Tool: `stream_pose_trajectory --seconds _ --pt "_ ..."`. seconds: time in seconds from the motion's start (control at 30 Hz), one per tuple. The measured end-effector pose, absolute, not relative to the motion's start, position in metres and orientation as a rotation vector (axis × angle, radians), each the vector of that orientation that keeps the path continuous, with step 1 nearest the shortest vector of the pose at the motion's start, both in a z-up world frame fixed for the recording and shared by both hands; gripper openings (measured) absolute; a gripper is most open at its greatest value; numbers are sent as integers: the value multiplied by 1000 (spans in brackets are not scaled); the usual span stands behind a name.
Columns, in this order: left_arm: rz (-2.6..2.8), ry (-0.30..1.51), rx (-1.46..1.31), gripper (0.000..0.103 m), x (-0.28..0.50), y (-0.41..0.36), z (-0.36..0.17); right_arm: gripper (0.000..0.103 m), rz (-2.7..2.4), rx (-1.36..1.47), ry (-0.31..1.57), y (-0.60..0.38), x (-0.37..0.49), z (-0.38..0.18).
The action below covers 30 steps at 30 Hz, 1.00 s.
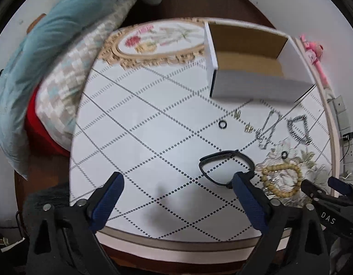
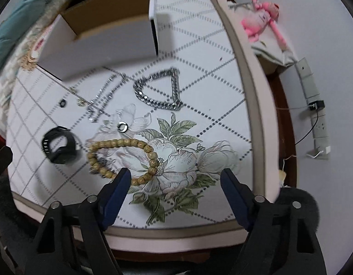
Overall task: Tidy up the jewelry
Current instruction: 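Grasp the black watch band with the left tool while the right tool grasps the wooden bead bracelet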
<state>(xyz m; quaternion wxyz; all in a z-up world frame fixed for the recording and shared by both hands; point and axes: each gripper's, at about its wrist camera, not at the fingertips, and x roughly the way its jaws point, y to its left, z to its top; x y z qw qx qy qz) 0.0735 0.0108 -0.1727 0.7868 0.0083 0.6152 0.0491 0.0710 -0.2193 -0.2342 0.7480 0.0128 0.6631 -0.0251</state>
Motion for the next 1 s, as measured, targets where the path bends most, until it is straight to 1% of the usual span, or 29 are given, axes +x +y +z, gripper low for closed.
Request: stream_pose_trajectory --seconds 0.03,0.07,0.1,0.23,0.33,0.37,0.43,0.47,0.53,0.57,0.6,0.63,0.67,0.7,0.83,1.0 --pt "94 1348 14 88 76 11 -180 78 -55 30 1453 -218 72 -240" --pt "88 1362 8 83 77 11 -185 77 -56 29 1456 -217 73 -243" --pt "80 1372 -4 81 79 12 -189 72 -54 29 1463 -215 74 -247" --pt "65 1431 -80 81 85 15 -204 58 -27 41 1495 -209 78 -257" --pt "61 1431 -91 80 87 16 -211 55 -20 27 1493 -203 78 -260" --pt "59 1433 -89 78 87 16 -213 55 -22 13 1488 -201 77 -259" --pt "52 1441 -90 60 87 15 -219 55 -26 22 1482 -200 76 -259" --pt "49 1448 -90 54 87 16 -222 54 -27 23 1481 -198 74 -258" --pt "29 1465 -87 36 87 15 -228 50 -34 23 1478 -198 71 -258" --pt "17 1470 -79 31 86 13 -230 48 -37 25 1475 -199 71 -257" --pt "1 1470 -68 23 85 12 -232 40 -38 26 1468 -200 70 -256" --pt "-5 1463 -46 20 83 11 -234 29 -41 28 1461 -202 69 -255" --pt "-8 1454 -23 19 81 10 -234 22 -43 33 1459 -204 70 -256" --pt "-16 1452 -14 15 84 10 -234 10 -49 43 1460 -210 72 -257" --pt "-24 1431 7 8 78 12 -232 10 -48 129 1475 -217 72 -255" --pt "-66 1414 26 7 67 13 -211 9 -17 195 1449 -225 71 -247"
